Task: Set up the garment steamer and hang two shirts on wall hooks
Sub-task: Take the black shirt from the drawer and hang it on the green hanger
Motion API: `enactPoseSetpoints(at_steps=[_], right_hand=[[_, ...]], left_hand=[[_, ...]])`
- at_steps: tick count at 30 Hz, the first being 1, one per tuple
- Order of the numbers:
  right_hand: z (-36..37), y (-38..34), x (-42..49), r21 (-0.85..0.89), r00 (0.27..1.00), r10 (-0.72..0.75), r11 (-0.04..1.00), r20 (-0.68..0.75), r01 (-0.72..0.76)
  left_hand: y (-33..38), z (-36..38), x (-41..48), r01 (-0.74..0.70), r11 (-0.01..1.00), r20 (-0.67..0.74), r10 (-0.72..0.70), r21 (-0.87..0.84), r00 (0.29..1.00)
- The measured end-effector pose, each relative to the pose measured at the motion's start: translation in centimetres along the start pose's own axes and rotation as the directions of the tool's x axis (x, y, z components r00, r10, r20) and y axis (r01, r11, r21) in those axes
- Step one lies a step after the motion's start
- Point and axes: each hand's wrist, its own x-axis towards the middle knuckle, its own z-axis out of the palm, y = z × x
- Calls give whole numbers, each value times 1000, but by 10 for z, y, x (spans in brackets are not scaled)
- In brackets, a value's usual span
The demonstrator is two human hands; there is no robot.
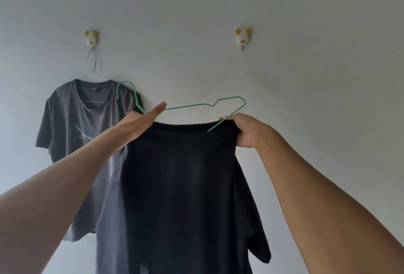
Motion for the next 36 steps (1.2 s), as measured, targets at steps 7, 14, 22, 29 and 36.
enactPoseSetpoints(at_steps=[7, 14, 22, 29, 36], right_hand=[[-17, 3, -1, 301, 982, 61, 947, 177, -113], [-12, 16, -1, 76, 965, -31, 997, 261, 11], [9, 42, 12, -708, 823, -565, 557, 60, 434], [59, 25, 4, -658, 820, -567, 589, 76, 469], [110, 2, -24, -577, 827, -508, 610, 241, 543]], left_hand=[[-3, -12, -2, 94, 988, 225, -65, -123, 972], [-10, -22, 2, 184, 977, 327, -141, -105, 934], [-13, -14, 7, 77, 997, -1, -77, 23, 997], [-3, -6, 0, -125, 984, -172, 146, 130, 974], [-1, -3, -5, -185, 982, -140, 188, 32, 972]])
